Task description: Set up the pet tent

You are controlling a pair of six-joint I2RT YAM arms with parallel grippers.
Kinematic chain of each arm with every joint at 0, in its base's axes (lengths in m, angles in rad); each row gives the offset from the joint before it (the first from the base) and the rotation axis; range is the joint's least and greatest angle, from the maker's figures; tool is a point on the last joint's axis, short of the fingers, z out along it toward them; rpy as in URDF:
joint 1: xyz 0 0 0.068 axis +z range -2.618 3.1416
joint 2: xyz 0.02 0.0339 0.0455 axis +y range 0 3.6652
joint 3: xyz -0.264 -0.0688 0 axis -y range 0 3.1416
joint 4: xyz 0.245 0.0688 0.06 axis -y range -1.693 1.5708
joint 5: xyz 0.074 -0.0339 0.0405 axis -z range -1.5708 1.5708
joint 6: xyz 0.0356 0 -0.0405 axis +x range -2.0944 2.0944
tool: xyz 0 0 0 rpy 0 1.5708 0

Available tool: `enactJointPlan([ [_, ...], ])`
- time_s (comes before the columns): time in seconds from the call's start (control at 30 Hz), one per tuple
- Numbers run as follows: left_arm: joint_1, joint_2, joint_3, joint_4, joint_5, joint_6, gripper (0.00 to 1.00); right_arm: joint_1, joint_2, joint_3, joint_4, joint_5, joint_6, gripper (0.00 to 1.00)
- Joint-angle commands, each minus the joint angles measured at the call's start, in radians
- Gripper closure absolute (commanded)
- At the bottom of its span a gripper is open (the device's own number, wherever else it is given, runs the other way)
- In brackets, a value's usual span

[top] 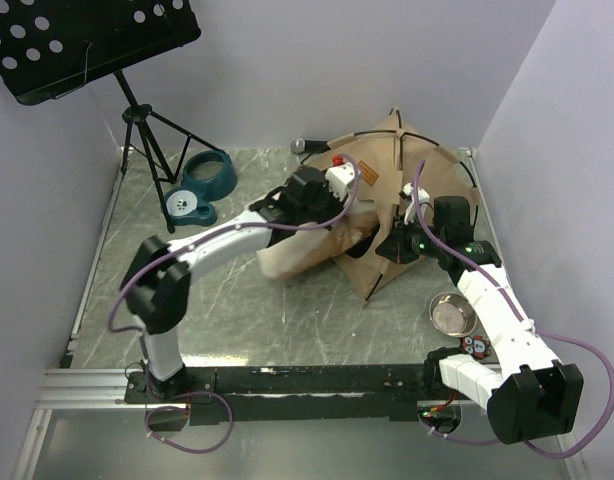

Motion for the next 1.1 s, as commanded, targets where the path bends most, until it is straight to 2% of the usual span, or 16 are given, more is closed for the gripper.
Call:
enactJointPlan([
  [0.0, 0.018, 0.115, 0.102, -0.112, -0.070, -0.202, 0.99, 0.000, -0.039, 0.048, -0.053, -0.120, -0.034, 1.00],
  [0.03, 0.017, 0.122, 0.109, -0.092, -0.070, -0.231, 0.99, 0.000, -0.039, 0.050, -0.061, -0.127, -0.032, 1.00],
  [0.13, 0.018, 0.104, 0.063, 0.036, 0.064, -0.293, 0.99, 0.000, -0.036, 0.041, -0.053, -0.129, -0.031, 1.00],
  [0.17, 0.018, 0.080, 0.023, 0.124, 0.115, -0.310, 0.93, 0.000, -0.030, 0.042, -0.055, -0.125, -0.032, 1.00],
  [0.27, 0.018, -0.035, -0.072, 0.236, 0.284, -0.253, 0.37, -0.019, -0.012, 0.057, -0.069, -0.115, -0.032, 1.00],
  [0.3, 0.020, -0.081, -0.089, 0.217, 0.316, -0.220, 0.25, -0.025, -0.007, 0.062, -0.072, -0.109, -0.029, 1.00],
  [0.4, 0.020, -0.222, -0.164, 0.125, 0.350, -0.125, 0.08, -0.036, 0.014, 0.073, -0.090, -0.102, -0.028, 1.00],
  [0.47, 0.024, -0.346, -0.216, 0.097, 0.321, -0.091, 0.00, -0.036, 0.013, 0.062, -0.086, -0.098, -0.022, 1.00],
  [0.57, 0.078, -0.463, -0.264, 0.071, 0.266, -0.136, 0.00, -0.036, 0.002, 0.042, -0.072, -0.091, -0.014, 1.00],
  [0.63, 0.128, -0.506, -0.287, -0.018, 0.223, -0.184, 0.00, -0.036, 0.004, 0.036, -0.070, -0.091, -0.011, 1.00],
  [0.8, 0.270, -0.577, -0.452, -0.155, 0.224, -0.279, 0.00, -0.036, 0.013, 0.034, -0.070, -0.100, -0.008, 1.00],
  [0.93, 0.339, -0.574, -0.574, -0.167, 0.235, -0.376, 0.00, -0.036, 0.039, 0.047, -0.085, -0.112, -0.016, 1.00],
  [1.07, 0.359, -0.519, -0.686, -0.045, 0.281, -0.471, 0.00, -0.036, 0.079, 0.063, -0.115, -0.124, -0.029, 1.00],
])
